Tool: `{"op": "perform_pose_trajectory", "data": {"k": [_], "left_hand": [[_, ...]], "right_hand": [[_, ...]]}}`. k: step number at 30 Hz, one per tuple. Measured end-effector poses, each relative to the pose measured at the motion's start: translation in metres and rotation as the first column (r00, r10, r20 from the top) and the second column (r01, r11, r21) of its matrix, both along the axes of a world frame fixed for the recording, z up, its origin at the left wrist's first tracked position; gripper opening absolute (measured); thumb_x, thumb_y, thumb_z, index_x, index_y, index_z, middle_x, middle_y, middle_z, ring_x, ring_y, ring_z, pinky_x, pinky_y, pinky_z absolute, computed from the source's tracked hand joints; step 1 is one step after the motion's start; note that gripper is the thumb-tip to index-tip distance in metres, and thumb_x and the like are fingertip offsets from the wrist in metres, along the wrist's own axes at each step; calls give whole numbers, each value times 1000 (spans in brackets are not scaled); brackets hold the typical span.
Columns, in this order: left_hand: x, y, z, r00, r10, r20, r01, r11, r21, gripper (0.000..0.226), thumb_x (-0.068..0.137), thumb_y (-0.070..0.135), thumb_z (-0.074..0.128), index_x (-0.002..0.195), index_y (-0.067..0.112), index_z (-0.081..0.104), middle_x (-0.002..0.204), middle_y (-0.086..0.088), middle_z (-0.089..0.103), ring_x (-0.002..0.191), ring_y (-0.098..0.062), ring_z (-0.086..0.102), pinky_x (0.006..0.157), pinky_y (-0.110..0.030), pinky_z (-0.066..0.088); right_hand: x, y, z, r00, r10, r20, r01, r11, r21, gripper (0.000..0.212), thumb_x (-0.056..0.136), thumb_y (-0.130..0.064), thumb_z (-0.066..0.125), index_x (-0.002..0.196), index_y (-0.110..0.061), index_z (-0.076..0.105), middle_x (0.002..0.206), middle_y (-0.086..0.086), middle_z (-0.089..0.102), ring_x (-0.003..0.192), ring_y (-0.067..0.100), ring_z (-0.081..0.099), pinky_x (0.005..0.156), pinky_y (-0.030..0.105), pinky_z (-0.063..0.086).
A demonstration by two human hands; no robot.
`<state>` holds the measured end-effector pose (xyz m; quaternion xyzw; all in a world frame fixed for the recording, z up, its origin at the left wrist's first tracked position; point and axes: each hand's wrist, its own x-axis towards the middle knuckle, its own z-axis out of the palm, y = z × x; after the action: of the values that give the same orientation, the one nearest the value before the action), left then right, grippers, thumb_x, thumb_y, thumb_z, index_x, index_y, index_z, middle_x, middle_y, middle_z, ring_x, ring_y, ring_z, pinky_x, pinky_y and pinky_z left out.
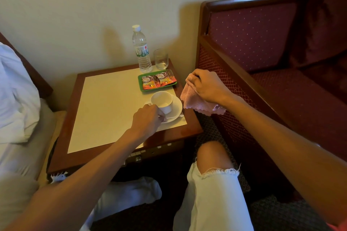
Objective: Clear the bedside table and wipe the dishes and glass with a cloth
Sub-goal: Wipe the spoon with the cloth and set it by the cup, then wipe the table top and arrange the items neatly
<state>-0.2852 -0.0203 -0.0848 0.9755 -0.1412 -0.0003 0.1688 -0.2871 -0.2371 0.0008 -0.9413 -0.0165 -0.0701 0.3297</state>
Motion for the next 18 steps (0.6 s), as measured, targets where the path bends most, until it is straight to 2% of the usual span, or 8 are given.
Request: {"op": "perform_pose_trajectory", "data": {"k": [2,4,7,10,12,14,16,18], "left_hand": [[-1,4,0,1000,3,3,-2,1000,-22,10,89,33,70,92,31,79,111,-2,69,88,-21,58,65,-28,34],[-3,9,8,1000,19,0,-19,996,-91,10,90,31,69,91,31,79,92,0,72,74,-18,55,60,-28,33],[-7,21,36,998,44,-42,-56,945,-321,14,90,26,68,99,29,79,64,4,61,61,-17,53,57,-27,35],[-13,42,75,947,-64,-313,-183,693,-697,35,83,22,73,116,34,66,98,-8,72,83,-15,62,73,-31,44],[-13,64,91,877,-198,-438,-268,555,-787,50,77,28,75,124,33,58,116,-1,70,105,-15,64,88,-38,46],[-13,85,97,865,-230,-446,-286,505,-815,51,77,34,81,123,32,60,120,5,69,111,-18,64,93,-40,50],[-15,102,100,893,-190,-408,-276,486,-829,41,79,38,75,116,24,65,117,-9,69,103,-29,63,85,-36,56],[-15,122,99,925,-106,-365,-272,487,-830,24,86,32,70,106,20,68,119,-24,65,101,-39,61,78,-36,56]], "right_hand": [[-1,3,4,999,-3,36,1,999,54,30,103,-32,43,111,-12,64,100,5,67,88,18,62,77,32,53],[-1,8,9,997,-14,76,4,992,124,30,104,-32,43,112,-12,64,97,-2,66,82,8,59,65,13,46],[5,25,16,997,-44,58,25,955,296,31,104,-34,42,112,-15,64,95,-5,62,80,4,56,63,14,42],[20,59,20,997,-6,-71,49,777,628,31,103,-31,44,107,-9,65,98,10,63,87,23,59,76,35,47],[27,92,24,987,75,-140,65,611,789,30,104,-27,44,100,-6,65,95,14,63,89,26,58,80,41,48],[33,123,23,978,138,-159,68,508,859,31,104,-24,43,102,-2,65,96,14,64,91,24,59,84,41,51],[39,151,18,967,181,-180,89,421,903,34,104,-21,43,112,5,63,101,18,63,93,26,59,91,45,51],[45,179,12,951,228,-209,102,408,907,33,104,-22,43,108,3,64,97,16,64,90,25,59,89,47,50]]}}
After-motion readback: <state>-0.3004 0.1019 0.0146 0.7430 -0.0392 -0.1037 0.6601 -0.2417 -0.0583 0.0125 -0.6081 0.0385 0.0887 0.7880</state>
